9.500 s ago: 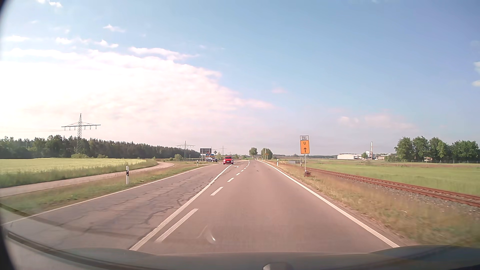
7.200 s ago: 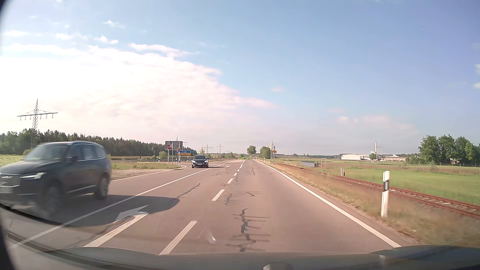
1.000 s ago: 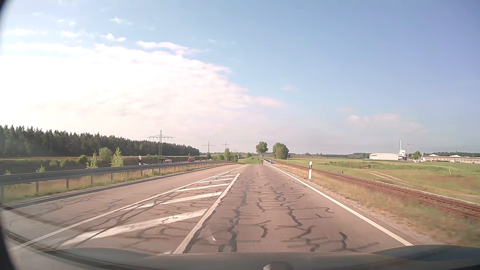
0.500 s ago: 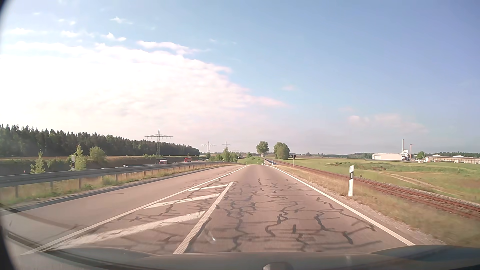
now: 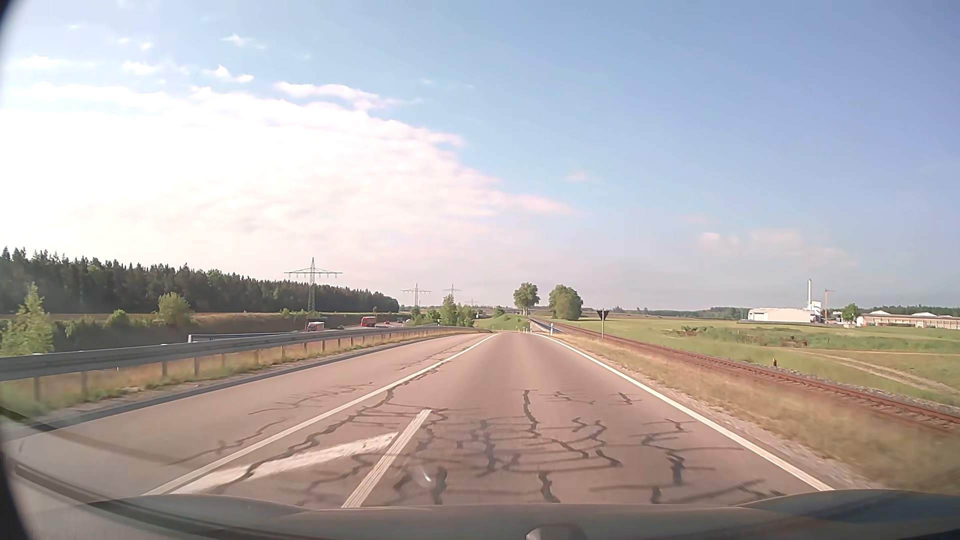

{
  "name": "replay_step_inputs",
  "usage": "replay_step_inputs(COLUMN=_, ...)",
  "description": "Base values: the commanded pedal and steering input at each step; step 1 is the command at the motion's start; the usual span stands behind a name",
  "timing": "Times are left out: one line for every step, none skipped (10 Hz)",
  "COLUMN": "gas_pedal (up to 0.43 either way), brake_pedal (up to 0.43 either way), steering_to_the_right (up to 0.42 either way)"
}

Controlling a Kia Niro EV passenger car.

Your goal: Follow the waypoints while adhering to traffic rules and regulations

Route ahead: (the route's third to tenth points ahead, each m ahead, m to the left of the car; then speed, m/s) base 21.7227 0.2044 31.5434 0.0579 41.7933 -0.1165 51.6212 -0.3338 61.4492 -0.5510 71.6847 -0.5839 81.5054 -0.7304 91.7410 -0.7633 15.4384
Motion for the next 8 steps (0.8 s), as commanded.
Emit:
replay_step_inputs(gas_pedal=0.118, brake_pedal=0.000, steering_to_the_right=0.001)
replay_step_inputs(gas_pedal=0.118, brake_pedal=0.000, steering_to_the_right=0.001)
replay_step_inputs(gas_pedal=0.118, brake_pedal=0.000, steering_to_the_right=0.001)
replay_step_inputs(gas_pedal=0.118, brake_pedal=0.000, steering_to_the_right=0.002)
replay_step_inputs(gas_pedal=0.118, brake_pedal=0.000, steering_to_the_right=0.002)
replay_step_inputs(gas_pedal=0.118, brake_pedal=0.000, steering_to_the_right=0.002)
replay_step_inputs(gas_pedal=0.118, brake_pedal=0.000, steering_to_the_right=0.002)
replay_step_inputs(gas_pedal=0.118, brake_pedal=0.000, steering_to_the_right=0.002)
